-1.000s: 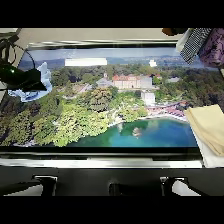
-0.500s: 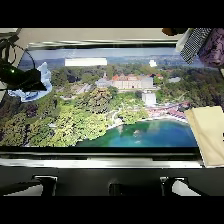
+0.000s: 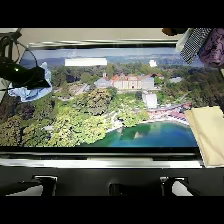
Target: Fold the clothes and pants, and hang the long-sleeved shirts on hangers.
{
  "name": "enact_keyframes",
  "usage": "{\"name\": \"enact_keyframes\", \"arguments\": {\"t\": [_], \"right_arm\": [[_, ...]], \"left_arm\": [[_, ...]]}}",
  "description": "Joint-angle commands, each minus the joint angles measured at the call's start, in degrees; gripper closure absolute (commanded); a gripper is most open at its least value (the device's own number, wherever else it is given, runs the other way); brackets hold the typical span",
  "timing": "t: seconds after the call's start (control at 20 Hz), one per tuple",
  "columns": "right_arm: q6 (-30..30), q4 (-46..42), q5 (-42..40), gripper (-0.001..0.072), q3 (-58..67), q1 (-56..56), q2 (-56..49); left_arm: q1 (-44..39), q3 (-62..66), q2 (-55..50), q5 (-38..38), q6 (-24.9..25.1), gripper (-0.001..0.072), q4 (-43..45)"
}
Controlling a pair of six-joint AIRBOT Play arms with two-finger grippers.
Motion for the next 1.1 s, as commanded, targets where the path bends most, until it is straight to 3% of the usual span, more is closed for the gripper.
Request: {"name": "enact_keyframes", "arguments": {"t": [0.0,0.25,0.45,0.7,1.05], "right_arm": [[-11.7,14.7,-5.8,0.0669,1.2,11.0,2.2],[-14.3,14.4,-2.5,0.0681,1.2,34.2,2.3],[-18.7,14.4,-2.0,0.068,1.2,45.3,2.3],[-22.4,14.4,-1.7,0.068,1.2,48.4,2.3],[-22.4,14.3,-0.8,0.068,1.2,48.4,2.3]], "left_arm": [[-3.9,-1.0,0.2,5.8,2.4,0.069,0.5],[-8.9,-16.0,6.7,11.7,2.8,0.069,3.0],[-8.6,-30.4,15.8,16.8,2.8,0.069,7.3],[-8.6,-34.2,19.0,14.3,2.7,0.0688,13.9],[-8.7,-34.2,18.9,14.5,2.7,0.0688,13.9]]}}
